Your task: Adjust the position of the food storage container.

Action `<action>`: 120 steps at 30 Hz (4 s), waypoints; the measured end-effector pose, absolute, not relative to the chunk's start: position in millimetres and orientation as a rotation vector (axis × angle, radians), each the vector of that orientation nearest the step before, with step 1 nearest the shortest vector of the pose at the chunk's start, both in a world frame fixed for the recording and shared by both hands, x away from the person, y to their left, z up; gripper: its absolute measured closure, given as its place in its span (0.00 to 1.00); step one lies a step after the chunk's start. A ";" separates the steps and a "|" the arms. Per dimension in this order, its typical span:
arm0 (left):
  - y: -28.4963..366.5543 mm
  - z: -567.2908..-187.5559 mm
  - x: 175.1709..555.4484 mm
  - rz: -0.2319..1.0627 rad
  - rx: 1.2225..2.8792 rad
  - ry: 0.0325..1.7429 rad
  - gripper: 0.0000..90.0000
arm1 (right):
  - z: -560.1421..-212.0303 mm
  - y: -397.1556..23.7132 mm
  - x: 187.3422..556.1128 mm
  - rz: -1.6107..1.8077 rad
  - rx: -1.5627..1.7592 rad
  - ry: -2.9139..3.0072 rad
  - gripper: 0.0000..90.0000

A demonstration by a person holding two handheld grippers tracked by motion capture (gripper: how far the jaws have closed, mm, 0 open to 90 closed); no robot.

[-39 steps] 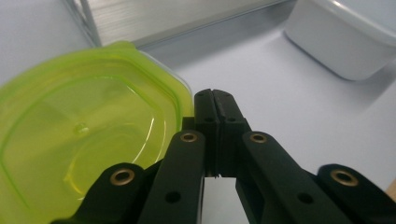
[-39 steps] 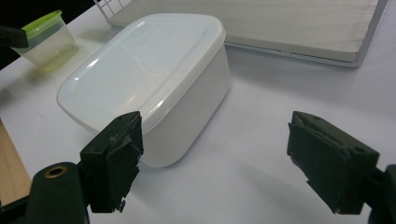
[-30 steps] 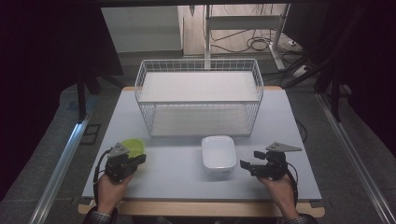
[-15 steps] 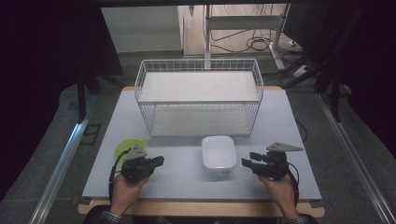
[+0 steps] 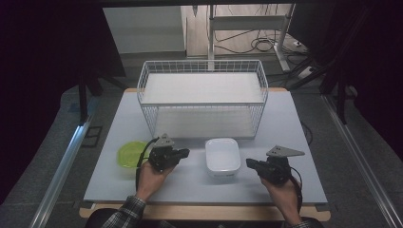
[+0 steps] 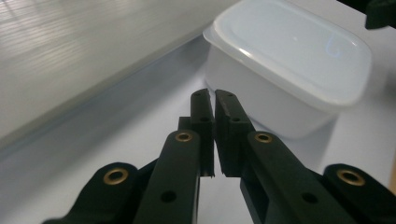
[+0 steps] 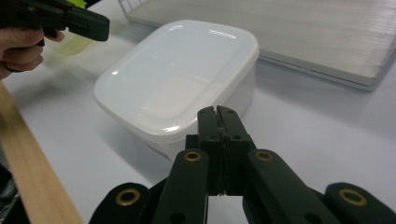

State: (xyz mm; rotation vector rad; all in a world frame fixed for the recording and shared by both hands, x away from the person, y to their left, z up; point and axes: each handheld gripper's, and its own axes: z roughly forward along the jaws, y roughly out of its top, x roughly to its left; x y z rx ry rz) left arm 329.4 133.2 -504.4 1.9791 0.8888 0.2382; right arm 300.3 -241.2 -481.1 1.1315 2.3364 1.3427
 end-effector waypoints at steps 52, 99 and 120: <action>135.3 -515.0 369.4 0.105 1.980 0.963 0.97 | -498.8 -182.1 298.6 1.258 1.092 2.556 0.97; 142.0 -512.9 298.1 0.145 2.018 1.018 0.74 | -497.0 -198.0 318.0 1.225 1.123 2.454 0.87; 171.1 -506.6 251.7 0.325 1.987 0.936 0.11 | -472.8 -218.5 286.0 1.275 0.950 2.382 0.21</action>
